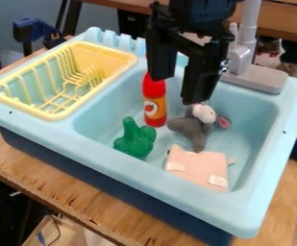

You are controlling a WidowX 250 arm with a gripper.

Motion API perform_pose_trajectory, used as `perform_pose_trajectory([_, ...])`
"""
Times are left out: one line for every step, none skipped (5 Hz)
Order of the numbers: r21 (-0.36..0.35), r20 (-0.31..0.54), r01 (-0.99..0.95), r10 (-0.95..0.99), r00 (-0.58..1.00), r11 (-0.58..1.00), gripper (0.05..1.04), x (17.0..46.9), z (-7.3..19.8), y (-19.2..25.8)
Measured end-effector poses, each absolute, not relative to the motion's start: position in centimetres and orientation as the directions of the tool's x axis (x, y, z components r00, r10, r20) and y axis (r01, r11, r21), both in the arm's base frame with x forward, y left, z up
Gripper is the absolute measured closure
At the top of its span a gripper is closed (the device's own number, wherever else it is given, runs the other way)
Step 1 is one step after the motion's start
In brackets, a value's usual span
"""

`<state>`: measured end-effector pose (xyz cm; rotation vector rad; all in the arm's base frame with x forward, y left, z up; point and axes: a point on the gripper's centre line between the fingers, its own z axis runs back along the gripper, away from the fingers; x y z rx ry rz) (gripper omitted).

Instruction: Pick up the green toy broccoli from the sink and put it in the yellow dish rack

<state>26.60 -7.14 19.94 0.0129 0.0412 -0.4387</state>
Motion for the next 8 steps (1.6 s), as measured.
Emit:
perform_pose_trajectory([-0.003,-0.077,0.426,-0.425,0.902,0.905,0.083,26.5,19.0,-7.1])
perform_pose_trajectory([-0.019,-0.077,0.439,-0.439,0.895,0.898,0.083,26.8,18.4,-5.7])
perform_pose_trajectory([-0.020,-0.091,0.412,-0.412,0.907,0.911,0.083,26.9,17.9,-4.4])
perform_pose_trajectory([0.004,-0.139,0.386,-0.382,0.914,0.922,0.083,27.6,16.6,-2.7])
perform_pose_trajectory([0.004,-0.215,0.360,-0.350,0.912,0.933,0.083,27.8,14.9,-1.4])
perform_pose_trajectory([0.008,-0.262,0.350,-0.336,0.905,0.937,0.083,27.9,13.9,-1.0])
perform_pose_trajectory([-0.021,-0.292,0.320,-0.312,0.904,0.947,0.083,27.9,13.5,0.3])
perform_pose_trajectory([-0.056,-0.295,0.315,-0.317,0.901,0.948,0.083,28.0,13.0,0.5])
